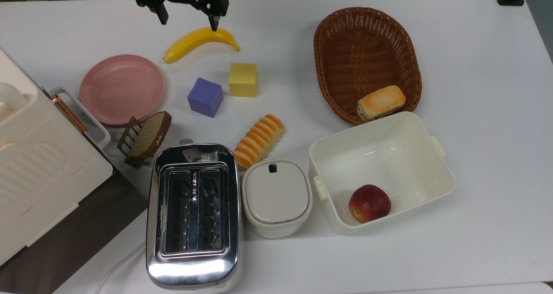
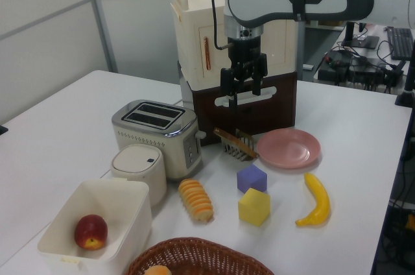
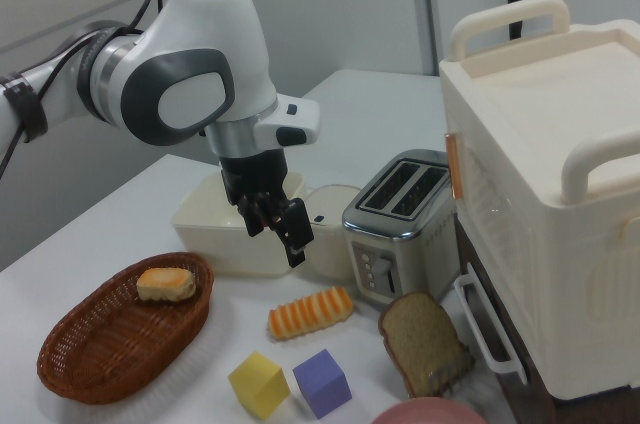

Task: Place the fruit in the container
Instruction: 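Move the open gripper over toward the yellow banana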

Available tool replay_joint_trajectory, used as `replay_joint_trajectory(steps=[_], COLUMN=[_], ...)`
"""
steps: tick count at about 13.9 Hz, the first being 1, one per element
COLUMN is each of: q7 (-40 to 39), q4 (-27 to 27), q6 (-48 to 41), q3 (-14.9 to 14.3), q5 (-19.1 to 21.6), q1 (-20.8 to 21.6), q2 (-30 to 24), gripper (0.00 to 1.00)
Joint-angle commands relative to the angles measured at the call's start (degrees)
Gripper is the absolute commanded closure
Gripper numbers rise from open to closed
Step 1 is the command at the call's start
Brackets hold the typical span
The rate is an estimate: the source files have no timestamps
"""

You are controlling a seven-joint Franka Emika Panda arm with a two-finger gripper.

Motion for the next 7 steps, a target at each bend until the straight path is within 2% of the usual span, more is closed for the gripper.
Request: replay_joint_trajectory(steps=[1,5,7], q7=[-0.86,-0.69,-0.69], q4=[1.04,0.34,-7.79], q6=[-2.04,-2.66,-1.52], q3=[-0.68,-0.42,1.59], q5=[-0.84,-0.75,1.09], q1=[0.51,-0.71,-4.74], q2=[-0.08,-1.48,-7.78], gripper=[0.0,0.0,0.0])
